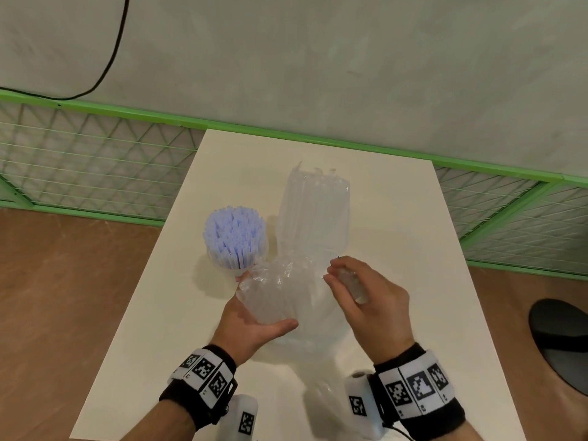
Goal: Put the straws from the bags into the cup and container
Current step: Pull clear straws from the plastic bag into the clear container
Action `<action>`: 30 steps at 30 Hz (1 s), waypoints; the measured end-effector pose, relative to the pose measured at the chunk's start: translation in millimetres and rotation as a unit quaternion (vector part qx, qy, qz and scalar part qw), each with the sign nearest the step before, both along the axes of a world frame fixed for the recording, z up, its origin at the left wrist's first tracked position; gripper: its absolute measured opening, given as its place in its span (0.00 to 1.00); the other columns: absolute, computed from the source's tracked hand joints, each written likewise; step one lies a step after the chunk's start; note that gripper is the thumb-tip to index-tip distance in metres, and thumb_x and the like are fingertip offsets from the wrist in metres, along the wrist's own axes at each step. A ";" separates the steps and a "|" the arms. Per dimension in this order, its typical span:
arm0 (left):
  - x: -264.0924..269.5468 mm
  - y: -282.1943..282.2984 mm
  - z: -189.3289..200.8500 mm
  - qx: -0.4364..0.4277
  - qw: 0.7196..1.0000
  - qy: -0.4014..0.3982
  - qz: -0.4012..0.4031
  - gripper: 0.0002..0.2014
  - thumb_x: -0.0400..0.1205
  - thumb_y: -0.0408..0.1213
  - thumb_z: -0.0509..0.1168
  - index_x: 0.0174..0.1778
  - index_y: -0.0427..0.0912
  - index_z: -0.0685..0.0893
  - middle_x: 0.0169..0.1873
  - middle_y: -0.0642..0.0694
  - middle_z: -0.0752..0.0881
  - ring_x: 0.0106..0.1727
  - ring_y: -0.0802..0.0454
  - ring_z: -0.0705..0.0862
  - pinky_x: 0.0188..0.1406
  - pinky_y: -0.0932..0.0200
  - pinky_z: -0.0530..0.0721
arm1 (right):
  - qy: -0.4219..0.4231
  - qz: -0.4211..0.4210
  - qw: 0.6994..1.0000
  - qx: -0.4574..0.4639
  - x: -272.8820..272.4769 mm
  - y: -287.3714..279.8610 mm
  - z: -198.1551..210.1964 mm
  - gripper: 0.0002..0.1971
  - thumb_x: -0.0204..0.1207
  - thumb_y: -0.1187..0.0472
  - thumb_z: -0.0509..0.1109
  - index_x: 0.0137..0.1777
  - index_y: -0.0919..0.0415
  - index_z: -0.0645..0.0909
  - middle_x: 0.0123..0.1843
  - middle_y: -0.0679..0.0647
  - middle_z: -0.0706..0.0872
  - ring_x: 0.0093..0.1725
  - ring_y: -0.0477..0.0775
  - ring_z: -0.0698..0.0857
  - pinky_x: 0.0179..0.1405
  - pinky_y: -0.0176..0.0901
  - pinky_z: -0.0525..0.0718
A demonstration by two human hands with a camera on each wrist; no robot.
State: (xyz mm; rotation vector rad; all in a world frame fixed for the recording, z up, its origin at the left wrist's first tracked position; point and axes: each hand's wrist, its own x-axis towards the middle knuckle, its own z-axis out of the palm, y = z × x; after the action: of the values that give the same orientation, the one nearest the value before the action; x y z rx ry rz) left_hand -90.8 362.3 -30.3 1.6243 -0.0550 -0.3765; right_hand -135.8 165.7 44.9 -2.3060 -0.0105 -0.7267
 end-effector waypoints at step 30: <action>-1.5 -2.1 3.6 -0.019 1.000 0.024 0.007 0.40 0.60 0.29 0.87 0.65 0.54 0.78 0.57 0.54 0.90 0.61 0.56 0.87 0.67 0.53 0.82 | 0.237 0.204 0.906 -0.285 197.5 -60.0 15.5 0.23 0.87 0.51 0.60 0.80 0.52 0.67 0.83 0.48 0.68 0.84 0.53 0.62 0.78 0.48 0.62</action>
State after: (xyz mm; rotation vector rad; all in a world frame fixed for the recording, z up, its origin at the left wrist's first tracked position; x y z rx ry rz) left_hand -92.4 360.1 -26.7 1.5770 -0.0147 -0.4011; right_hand 61.7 105.7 60.5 -2.8404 -0.5296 0.0889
